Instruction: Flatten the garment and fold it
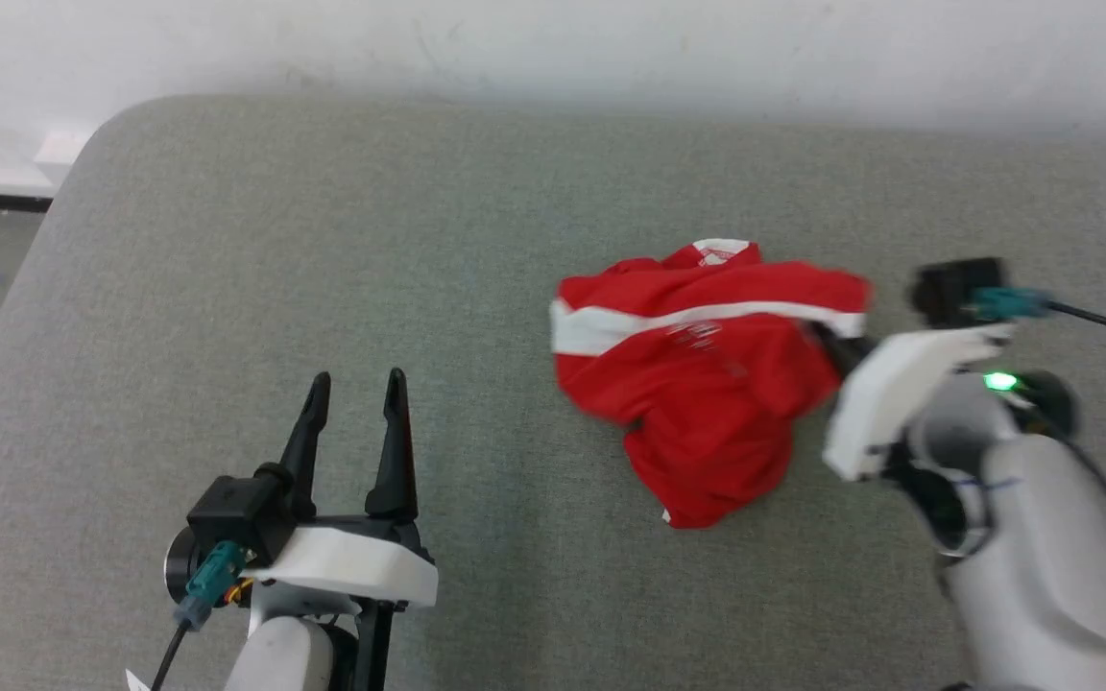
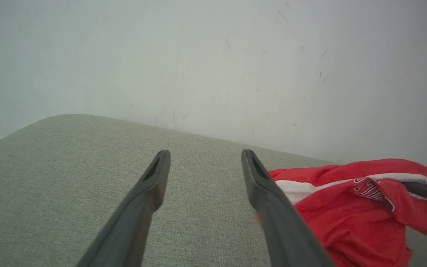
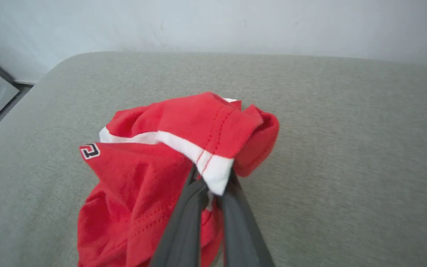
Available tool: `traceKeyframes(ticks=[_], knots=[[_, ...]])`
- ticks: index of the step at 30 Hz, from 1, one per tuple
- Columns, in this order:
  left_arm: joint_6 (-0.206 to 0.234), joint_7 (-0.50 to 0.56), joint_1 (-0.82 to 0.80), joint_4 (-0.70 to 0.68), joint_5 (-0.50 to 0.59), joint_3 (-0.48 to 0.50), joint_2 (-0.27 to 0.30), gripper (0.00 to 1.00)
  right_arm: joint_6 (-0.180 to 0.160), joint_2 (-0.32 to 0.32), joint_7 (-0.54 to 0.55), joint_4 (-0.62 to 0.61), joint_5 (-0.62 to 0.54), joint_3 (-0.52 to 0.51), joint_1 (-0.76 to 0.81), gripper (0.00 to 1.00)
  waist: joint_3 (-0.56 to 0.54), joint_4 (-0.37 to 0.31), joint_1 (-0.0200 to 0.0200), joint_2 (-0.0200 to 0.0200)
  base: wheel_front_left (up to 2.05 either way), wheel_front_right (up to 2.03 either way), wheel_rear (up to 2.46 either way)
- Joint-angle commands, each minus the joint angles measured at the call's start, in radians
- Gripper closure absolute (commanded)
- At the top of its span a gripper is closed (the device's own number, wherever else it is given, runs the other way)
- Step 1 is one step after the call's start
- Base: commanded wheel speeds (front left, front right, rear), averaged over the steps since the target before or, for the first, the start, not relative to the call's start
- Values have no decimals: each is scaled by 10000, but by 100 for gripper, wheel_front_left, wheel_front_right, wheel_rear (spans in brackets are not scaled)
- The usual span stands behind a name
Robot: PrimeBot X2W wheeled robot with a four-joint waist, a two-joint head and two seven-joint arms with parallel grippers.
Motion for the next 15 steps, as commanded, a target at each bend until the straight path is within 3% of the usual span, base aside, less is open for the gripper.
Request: traceKeyframes(ticks=[1, 6, 9, 10, 11, 12, 15], knots=[[41, -47, -60, 4, -100, -7, -29, 0, -21, -43, 19, -470, -371, -986, 488, 100, -161, -172, 0, -1, 0, 0, 0], [5, -47, 6, 87, -193, -63, -29, 0, -21, -43, 607, -1440, -1100, -3464, 1733, 100, -258, -270, 0, -1, 0, 0, 0], [-11, -47, 36, 162, -264, -106, -29, 0, -21, -43, 1010, -1551, -1100, -4179, 2423, 100, -320, -321, 0, -1, 0, 0, 0], [-15, -47, 55, 193, -297, -123, -29, 0, -21, -43, 1080, -1529, -951, -4255, 2576, 87, -327, -345, 0, -1, 0, 0, 0], [-11, -47, 71, 215, -319, -129, -29, 0, -21, -43, 1094, -1497, -781, -4268, 2689, 36, -333, -379, 0, -1, 0, 0, 0], [-17, -47, 79, 237, -334, -136, -29, 0, -21, -43, 1021, -1502, -696, -4264, 2772, 0, -339, -403, 0, -1, 0, 0, 0], [-48, -47, 87, 325, -358, -173, -29, 0, -21, -43, 365, -1575, -106, -4356, 2869, 0, -398, -443, 0, -1, 0, 0, 0]])
